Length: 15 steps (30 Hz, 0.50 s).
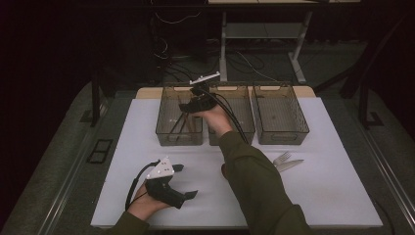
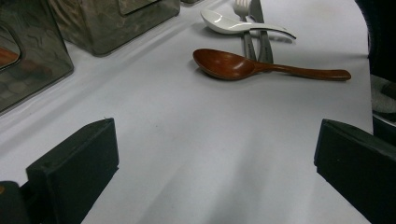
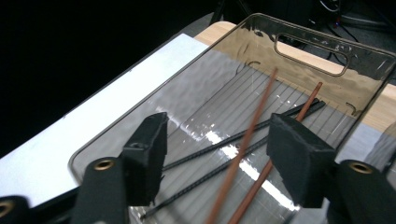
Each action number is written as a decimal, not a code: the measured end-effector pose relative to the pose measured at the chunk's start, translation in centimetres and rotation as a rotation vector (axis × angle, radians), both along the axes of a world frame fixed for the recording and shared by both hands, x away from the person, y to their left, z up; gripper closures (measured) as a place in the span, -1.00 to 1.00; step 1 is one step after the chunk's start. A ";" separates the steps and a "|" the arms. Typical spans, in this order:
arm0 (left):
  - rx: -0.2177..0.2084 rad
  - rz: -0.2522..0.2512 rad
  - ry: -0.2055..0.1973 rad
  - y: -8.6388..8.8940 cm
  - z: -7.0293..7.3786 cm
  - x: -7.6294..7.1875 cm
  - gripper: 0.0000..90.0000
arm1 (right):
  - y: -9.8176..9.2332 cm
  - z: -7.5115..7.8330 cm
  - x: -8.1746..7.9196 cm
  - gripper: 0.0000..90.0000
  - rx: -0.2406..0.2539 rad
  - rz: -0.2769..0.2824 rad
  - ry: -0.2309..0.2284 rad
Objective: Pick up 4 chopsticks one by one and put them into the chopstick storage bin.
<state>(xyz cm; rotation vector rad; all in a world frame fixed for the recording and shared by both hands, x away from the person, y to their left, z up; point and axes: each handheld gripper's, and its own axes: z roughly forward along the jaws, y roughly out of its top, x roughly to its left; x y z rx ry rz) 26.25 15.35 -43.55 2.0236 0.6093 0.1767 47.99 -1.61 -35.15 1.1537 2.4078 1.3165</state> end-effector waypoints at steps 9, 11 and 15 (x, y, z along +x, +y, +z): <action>0.005 0.000 -0.001 0.0 0.0 0.0 -1.00 | -3.2 0.5 -1.7 -0.31 0.003 0.032 -0.026; 0.006 0.002 -0.001 0.0 -0.1 0.0 -1.00 | -4.0 0.6 -2.2 -0.35 0.010 0.039 -0.032; 0.011 0.003 -0.001 0.0 -0.1 0.0 -1.00 | -5.3 0.7 -3.1 -0.39 0.013 0.058 -0.038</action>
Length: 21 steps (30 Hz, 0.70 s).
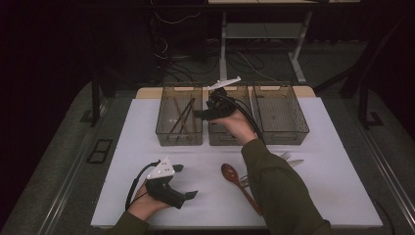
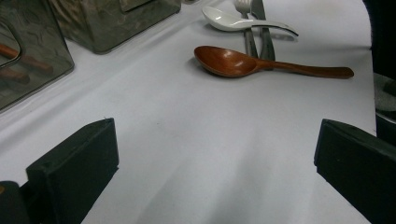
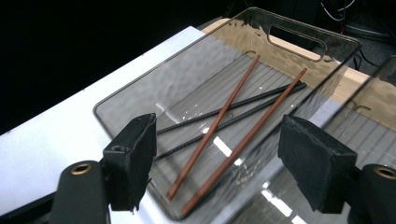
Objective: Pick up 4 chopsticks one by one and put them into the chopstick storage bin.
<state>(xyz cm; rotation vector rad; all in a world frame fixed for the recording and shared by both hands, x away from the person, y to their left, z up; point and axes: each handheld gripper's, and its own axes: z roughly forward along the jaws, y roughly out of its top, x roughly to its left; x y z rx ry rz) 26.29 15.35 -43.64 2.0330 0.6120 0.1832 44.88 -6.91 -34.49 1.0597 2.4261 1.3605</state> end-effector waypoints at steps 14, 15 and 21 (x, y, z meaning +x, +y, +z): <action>0.002 0.010 0.008 0.1 -0.1 0.0 -1.00 | -3.6 -0.1 -3.7 -0.46 0.040 0.052 -0.031; 0.004 0.011 0.009 0.1 -0.1 0.0 -1.00 | -3.9 -0.1 -4.0 -0.47 0.039 0.053 -0.034; 0.011 0.013 0.009 0.1 -0.1 0.1 -1.00 | -6.3 -0.5 -5.8 -0.47 0.051 0.056 -0.039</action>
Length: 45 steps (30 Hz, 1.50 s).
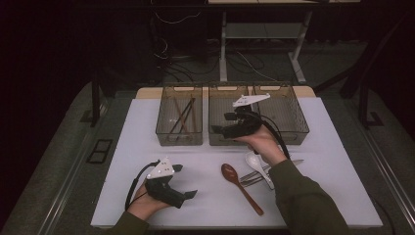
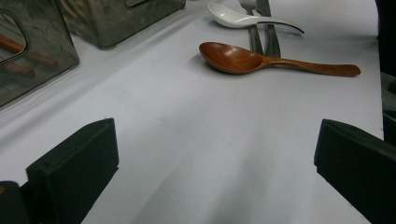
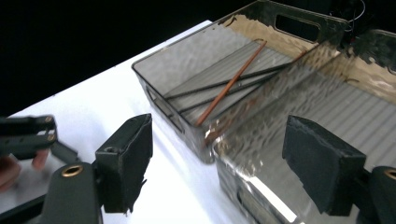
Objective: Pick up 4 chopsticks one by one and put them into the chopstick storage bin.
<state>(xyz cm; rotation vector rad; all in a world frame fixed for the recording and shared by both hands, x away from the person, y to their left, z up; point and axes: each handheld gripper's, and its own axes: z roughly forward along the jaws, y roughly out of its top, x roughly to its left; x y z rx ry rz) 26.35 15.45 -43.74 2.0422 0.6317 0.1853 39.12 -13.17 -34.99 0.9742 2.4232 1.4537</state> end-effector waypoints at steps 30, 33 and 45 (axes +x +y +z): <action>0.006 0.011 -0.007 0.1 0.1 -0.1 -1.00 | -11.2 -6.4 -9.6 -0.62 -0.005 -0.109 -0.017; 0.005 0.012 -0.009 0.1 0.1 -0.1 -1.00 | -12.1 -6.8 -10.4 -0.62 0.002 -0.114 -0.022; 0.008 0.021 -0.011 0.2 0.2 -0.2 -1.00 | -14.8 -8.4 -12.6 -0.62 -0.002 -0.159 -0.024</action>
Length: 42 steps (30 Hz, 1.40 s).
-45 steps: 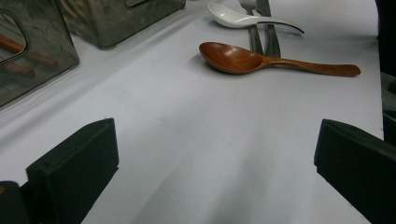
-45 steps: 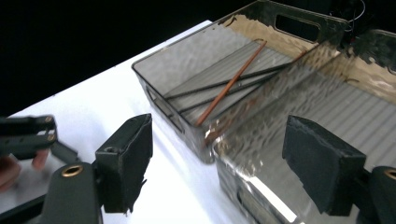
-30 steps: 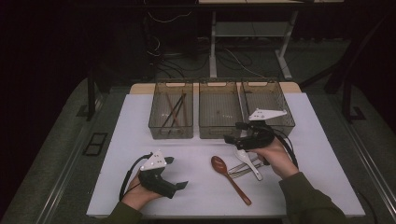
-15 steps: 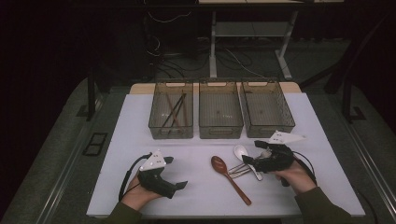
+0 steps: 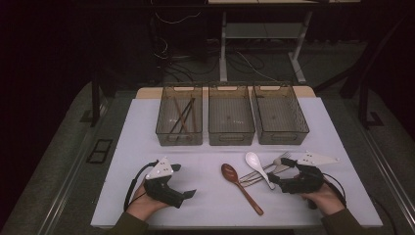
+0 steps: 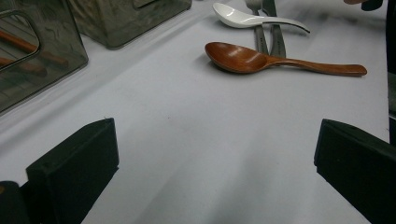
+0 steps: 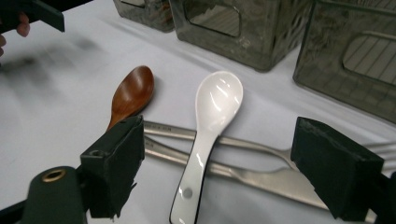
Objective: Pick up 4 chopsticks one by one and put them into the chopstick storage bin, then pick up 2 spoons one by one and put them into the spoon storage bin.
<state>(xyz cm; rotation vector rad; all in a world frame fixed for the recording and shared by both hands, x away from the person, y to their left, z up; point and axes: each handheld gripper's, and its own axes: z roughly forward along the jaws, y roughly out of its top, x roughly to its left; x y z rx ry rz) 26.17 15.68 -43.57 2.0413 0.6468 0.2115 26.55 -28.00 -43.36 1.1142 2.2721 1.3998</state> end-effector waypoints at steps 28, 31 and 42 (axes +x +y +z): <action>0.021 0.019 -0.005 -0.1 0.5 0.3 -0.85 | -2.2 -0.8 -1.7 -0.62 -0.001 -0.031 -0.006; 0.020 0.021 -0.006 -0.4 0.8 0.4 -0.66 | -2.3 -0.8 -1.7 -0.62 0.001 -0.032 -0.009; 0.030 -0.004 -0.021 -2.4 1.7 1.6 0.27 | -1.9 -0.8 -1.6 -0.62 -0.008 -0.019 -0.012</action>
